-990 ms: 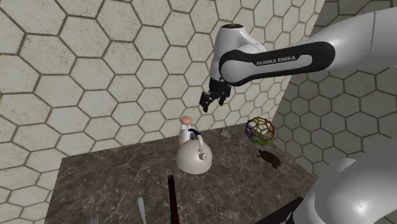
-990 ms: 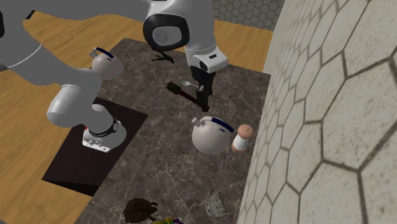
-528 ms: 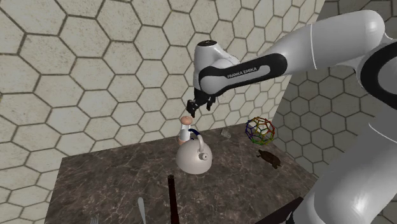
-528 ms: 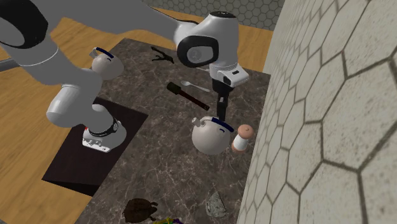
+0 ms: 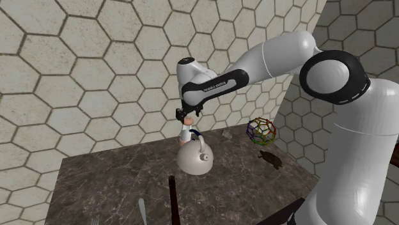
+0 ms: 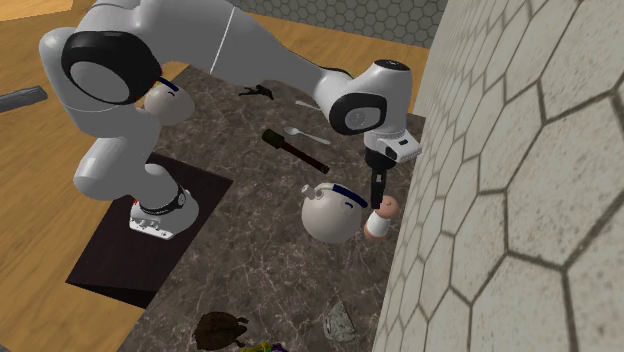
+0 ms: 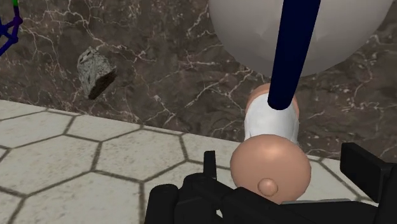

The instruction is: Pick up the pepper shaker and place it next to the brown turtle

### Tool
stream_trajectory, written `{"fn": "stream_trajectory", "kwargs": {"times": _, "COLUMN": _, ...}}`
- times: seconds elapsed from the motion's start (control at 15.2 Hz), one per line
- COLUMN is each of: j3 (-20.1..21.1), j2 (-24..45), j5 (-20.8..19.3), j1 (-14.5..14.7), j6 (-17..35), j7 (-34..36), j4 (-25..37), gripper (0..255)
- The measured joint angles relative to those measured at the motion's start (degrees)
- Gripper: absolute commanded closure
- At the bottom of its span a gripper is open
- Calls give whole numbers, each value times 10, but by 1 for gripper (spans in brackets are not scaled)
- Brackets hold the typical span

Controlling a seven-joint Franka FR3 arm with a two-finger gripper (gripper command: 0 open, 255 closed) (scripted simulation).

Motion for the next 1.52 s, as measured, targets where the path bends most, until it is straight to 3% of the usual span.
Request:
{"fn": "stream_trajectory", "kwargs": {"times": 0.53, "j3": -10, "j2": 51, "j5": -19, "j1": -1, "j6": 34, "j7": 14, "j4": 12, "gripper": 0}}
{"fn": "stream_trajectory", "kwargs": {"times": 0.99, "j3": -11, "j2": 57, "j5": -21, "j1": -2, "j6": 42, "j7": 15, "j4": 11, "gripper": 0}}
{"fn": "stream_trajectory", "kwargs": {"times": 1.06, "j3": -11, "j2": 57, "j5": -21, "j1": -2, "j6": 42, "j7": 15, "j4": 11, "gripper": 255}}
{"fn": "stream_trajectory", "kwargs": {"times": 1.52, "j3": -11, "j2": 56, "j5": -21, "j1": -2, "j6": 42, "j7": 15, "j4": 11, "gripper": 255}}
